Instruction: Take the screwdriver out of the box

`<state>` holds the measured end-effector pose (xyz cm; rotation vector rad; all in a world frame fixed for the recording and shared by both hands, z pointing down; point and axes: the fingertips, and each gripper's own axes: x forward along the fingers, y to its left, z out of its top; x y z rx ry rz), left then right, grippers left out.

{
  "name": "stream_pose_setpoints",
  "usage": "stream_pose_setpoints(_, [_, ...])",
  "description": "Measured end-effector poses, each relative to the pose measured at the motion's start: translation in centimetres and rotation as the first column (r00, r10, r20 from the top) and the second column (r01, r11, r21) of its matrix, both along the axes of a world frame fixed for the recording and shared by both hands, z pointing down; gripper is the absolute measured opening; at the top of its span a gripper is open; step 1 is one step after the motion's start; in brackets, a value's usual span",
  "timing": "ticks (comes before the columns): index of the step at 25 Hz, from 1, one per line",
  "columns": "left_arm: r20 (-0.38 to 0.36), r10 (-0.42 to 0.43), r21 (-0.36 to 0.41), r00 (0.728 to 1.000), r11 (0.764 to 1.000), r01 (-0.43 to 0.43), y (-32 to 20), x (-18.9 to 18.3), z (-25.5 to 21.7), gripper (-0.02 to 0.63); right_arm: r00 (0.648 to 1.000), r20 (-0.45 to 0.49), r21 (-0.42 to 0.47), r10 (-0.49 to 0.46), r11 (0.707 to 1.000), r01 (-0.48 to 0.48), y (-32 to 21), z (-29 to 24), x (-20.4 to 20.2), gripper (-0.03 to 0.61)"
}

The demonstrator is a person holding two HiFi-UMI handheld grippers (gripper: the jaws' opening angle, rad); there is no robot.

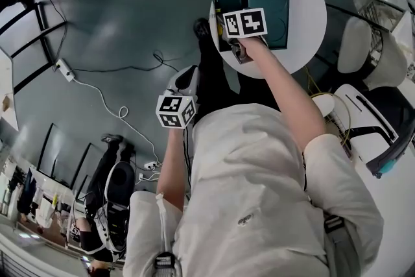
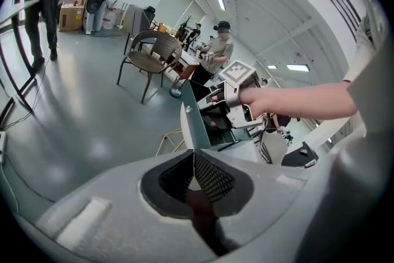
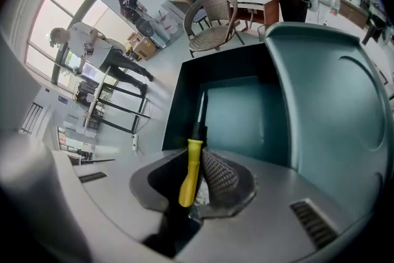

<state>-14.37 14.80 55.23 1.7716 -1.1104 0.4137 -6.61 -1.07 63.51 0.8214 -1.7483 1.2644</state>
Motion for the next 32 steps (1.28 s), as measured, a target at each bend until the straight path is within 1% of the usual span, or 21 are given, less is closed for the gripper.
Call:
stream_pose_setpoints(1, [0.001, 0.002, 0.001, 1.0, 1.0, -0.002, -0.1, 0.1, 0.0, 0.014, 1.0, 0.002, -0.009, -0.006, 1.0, 0.006, 0.0, 0.1, 0.0, 0.061])
stream_pose_setpoints(4, [0.0, 0.012, 0.006, 1.0, 1.0, -0.012, -0.4, 0.2, 0.0, 0.014, 1.0, -0.001, -0.04, -0.006, 0.999, 0.006, 0.0, 0.2, -0.2, 0.061])
stream_pose_setpoints(8, [-0.002, 0.034, 0.009, 0.999, 0.999, -0.034, -0.5, 0.3, -0.1, 0.014, 1.0, -0.008, -0.091, 0.019, 0.996, -0.02, 0.0, 0.4, -0.7, 0.076])
stream_pose_setpoints(11, [0.001, 0.045, 0.01, 0.999, 0.999, -0.045, -0.4, 0.3, -0.2, 0.014, 0.999, -0.038, -0.104, 0.026, 0.994, -0.03, 0.0, 0.4, -0.7, 0.084])
stream_pose_setpoints(13, [0.005, 0.051, 0.013, 0.999, 0.999, -0.051, -0.4, 0.4, -0.3, 0.014, 0.996, -0.083, -0.095, 0.018, 0.995, -0.026, -0.1, 0.4, -0.5, 0.088])
stream_pose_setpoints(15, [0.009, 0.053, 0.015, 0.999, 0.998, -0.053, -0.5, 0.3, -0.2, 0.014, 0.986, -0.166, -0.053, -0.033, 0.998, 0.024, -0.4, 0.2, -0.2, 0.103])
stream_pose_setpoints(17, [0.013, 0.051, 0.014, 0.999, 0.999, -0.051, -0.6, 0.2, -0.1, 0.014, 0.964, -0.254, -0.001, -0.077, 0.997, 0.079, -0.9, 0.0, 0.1, 0.093])
stream_pose_setpoints(18, [0.016, 0.051, 0.014, 0.999, 0.999, -0.051, -0.5, 0.1, -0.1, 0.014, 0.953, -0.293, 0.014, -0.072, 0.997, 0.08, -0.9, 0.0, 0.6, 0.071])
stream_pose_setpoints(19, [0.018, 0.05, 0.015, 0.999, 0.999, -0.05, -0.4, 0.2, 0.0, 0.014, 0.944, -0.325, 0.021, -0.054, 0.998, 0.064, -0.9, 0.1, 1.1, 0.014])
stream_pose_setpoints(20, [0.018, 0.049, 0.016, 0.999, 0.999, -0.049, -0.4, 0.2, -0.1, 0.014, 0.94, -0.339, 0.026, -0.029, 0.999, 0.041, -0.9, 0.3, 1.6, 0.006])
stream_pose_setpoints(21, [0.017, 0.048, 0.018, 0.999, 0.999, -0.048, -0.3, 0.1, -0.1, 0.014, 0.944, -0.329, 0.032, -0.002, 0.999, 0.014, -0.8, 0.3, 1.9, 0.006])
stream_pose_setpoints(24, [0.011, 0.046, 0.02, 0.999, 0.999, -0.046, -0.3, -0.2, -0.3, 0.014, 0.965, -0.251, 0.061, 0.083, 0.996, -0.069, -0.8, -0.6, 1.9, 0.006])
stream_pose_setpoints(26, [0.009, 0.045, 0.019, 0.999, 0.999, -0.045, -0.2, -0.2, -0.2, 0.014, 0.973, -0.196, 0.061, 0.124, 0.992, -0.114, -0.6, -1.1, 2.1, 0.013])
stream_pose_setpoints(30, [0.007, 0.053, 0.02, 0.999, 0.998, -0.053, -0.2, 0.4, 0.0, 0.014, 0.977, -0.057, 0.006, 0.204, 0.979, -0.204, 0.0, -1.3, 1.7, 0.132])
stream_pose_setpoints(31, [0.007, 0.056, 0.021, 0.998, 0.998, -0.056, -0.3, 0.4, 0.0, 0.014, 0.976, -0.034, -0.007, 0.214, 0.977, -0.214, 0.0, -1.3, 1.5, 0.15])
stream_pose_setpoints(32, [0.007, 0.057, 0.022, 0.998, 0.998, -0.057, -0.4, 0.5, 0.0, 0.014, 0.976, -0.022, -0.018, 0.216, 0.976, -0.217, 0.0, -1.1, 1.4, 0.151])
